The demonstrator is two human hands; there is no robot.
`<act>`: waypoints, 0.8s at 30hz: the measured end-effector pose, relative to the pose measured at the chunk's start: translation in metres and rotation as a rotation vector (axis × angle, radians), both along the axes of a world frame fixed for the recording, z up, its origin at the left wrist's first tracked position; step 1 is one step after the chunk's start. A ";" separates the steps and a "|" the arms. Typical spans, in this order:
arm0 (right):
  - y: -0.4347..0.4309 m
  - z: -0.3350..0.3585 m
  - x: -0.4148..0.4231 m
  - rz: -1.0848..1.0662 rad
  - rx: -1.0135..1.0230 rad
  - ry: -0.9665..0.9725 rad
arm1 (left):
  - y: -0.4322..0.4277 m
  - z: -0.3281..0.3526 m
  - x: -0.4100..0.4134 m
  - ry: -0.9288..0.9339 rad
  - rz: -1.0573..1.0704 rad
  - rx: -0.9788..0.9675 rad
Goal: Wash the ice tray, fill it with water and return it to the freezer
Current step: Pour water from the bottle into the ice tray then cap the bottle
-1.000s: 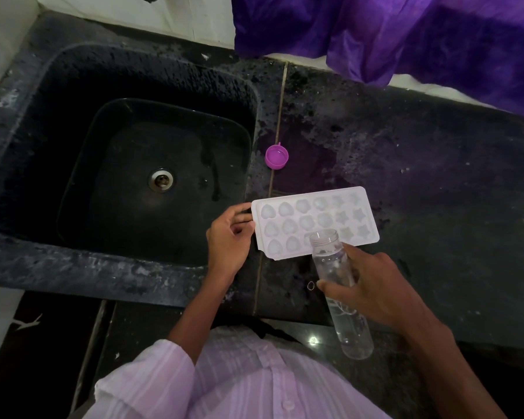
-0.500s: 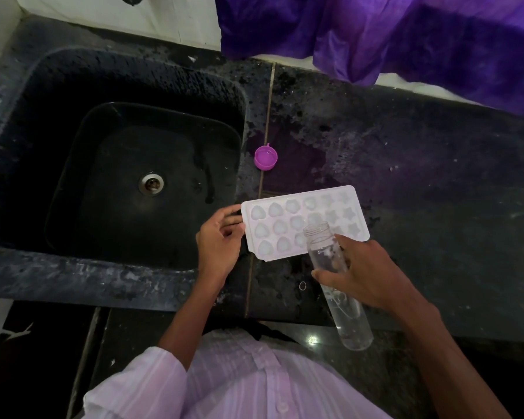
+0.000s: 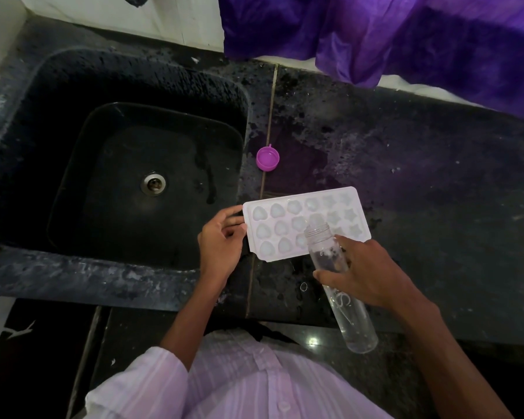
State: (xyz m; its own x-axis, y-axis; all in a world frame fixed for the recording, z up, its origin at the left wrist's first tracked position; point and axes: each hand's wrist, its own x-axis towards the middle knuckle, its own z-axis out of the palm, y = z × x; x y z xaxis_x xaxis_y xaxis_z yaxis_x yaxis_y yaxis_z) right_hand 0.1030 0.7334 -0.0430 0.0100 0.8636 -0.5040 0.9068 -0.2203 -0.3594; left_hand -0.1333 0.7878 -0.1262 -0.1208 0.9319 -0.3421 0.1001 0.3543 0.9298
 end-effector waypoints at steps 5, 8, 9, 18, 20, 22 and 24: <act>0.001 0.001 -0.002 0.001 0.005 -0.003 | 0.000 0.000 -0.001 0.000 -0.003 0.000; 0.001 0.002 -0.001 -0.006 0.008 -0.009 | 0.000 0.000 0.000 -0.004 -0.005 0.002; 0.000 0.002 -0.001 -0.004 0.005 -0.009 | 0.000 0.000 0.000 -0.004 -0.005 0.004; -0.006 0.006 0.000 -0.001 0.026 0.039 | 0.000 0.000 0.000 0.009 -0.004 0.004; -0.008 0.005 0.001 0.005 0.022 0.046 | 0.000 0.000 -0.001 0.008 -0.003 0.002; -0.009 0.005 0.001 0.001 0.012 0.035 | 0.000 0.000 -0.001 0.005 -0.003 -0.001; -0.011 0.003 0.002 -0.005 -0.005 0.031 | 0.000 0.000 -0.001 0.000 0.001 -0.001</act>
State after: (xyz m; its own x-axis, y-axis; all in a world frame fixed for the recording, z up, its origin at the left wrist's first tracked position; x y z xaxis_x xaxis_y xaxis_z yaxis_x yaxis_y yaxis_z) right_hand 0.1047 0.7222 -0.0400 -0.0008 0.8609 -0.5087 0.8942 -0.2271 -0.3857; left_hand -0.1338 0.7875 -0.1257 -0.1219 0.9314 -0.3431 0.0997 0.3554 0.9294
